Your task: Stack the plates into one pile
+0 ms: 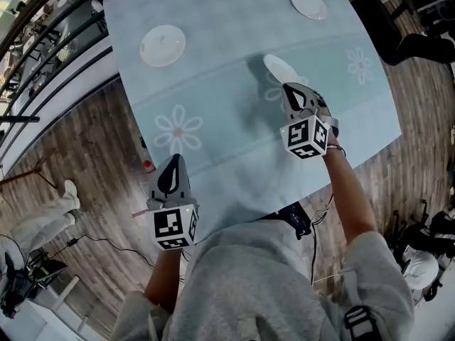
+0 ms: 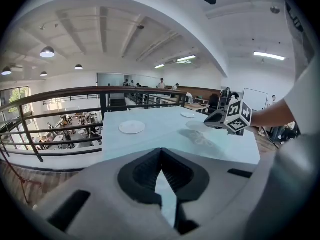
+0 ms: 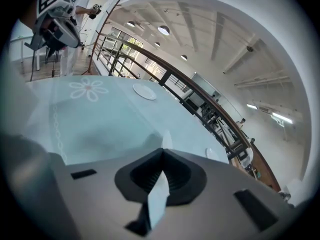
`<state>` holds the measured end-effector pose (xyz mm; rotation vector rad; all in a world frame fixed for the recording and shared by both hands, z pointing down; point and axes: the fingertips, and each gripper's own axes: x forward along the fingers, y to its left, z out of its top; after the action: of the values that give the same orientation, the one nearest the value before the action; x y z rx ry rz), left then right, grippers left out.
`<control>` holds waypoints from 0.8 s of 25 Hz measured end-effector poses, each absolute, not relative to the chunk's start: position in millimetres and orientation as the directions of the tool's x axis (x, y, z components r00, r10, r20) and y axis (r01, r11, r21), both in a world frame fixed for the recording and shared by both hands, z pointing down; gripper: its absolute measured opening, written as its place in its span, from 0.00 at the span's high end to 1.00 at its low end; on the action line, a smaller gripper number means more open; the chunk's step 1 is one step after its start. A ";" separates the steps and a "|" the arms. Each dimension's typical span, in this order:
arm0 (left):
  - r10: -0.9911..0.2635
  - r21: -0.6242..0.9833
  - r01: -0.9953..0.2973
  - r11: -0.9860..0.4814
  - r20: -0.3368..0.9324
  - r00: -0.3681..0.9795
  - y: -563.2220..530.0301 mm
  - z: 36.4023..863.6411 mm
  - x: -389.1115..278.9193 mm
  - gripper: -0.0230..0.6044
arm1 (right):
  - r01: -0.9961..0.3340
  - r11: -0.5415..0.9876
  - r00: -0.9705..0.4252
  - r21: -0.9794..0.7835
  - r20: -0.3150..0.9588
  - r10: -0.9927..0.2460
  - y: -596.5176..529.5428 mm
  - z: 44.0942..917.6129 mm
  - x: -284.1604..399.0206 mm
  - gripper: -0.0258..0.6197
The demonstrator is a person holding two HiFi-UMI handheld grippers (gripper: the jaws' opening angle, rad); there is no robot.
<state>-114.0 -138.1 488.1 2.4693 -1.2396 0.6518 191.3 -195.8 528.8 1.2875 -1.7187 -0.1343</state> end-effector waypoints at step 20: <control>-0.757 0.053 -0.906 -0.420 0.529 0.383 -134.9 503.4 -184.3 0.94 | -0.464 0.554 -0.247 0.691 0.499 -0.830 -323.2 496.5 28.3 0.92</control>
<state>-184.3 -134.9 503.4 2.3130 -1.4517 0.6212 28.3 -323.2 496.5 1.0532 -1.8908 -0.5128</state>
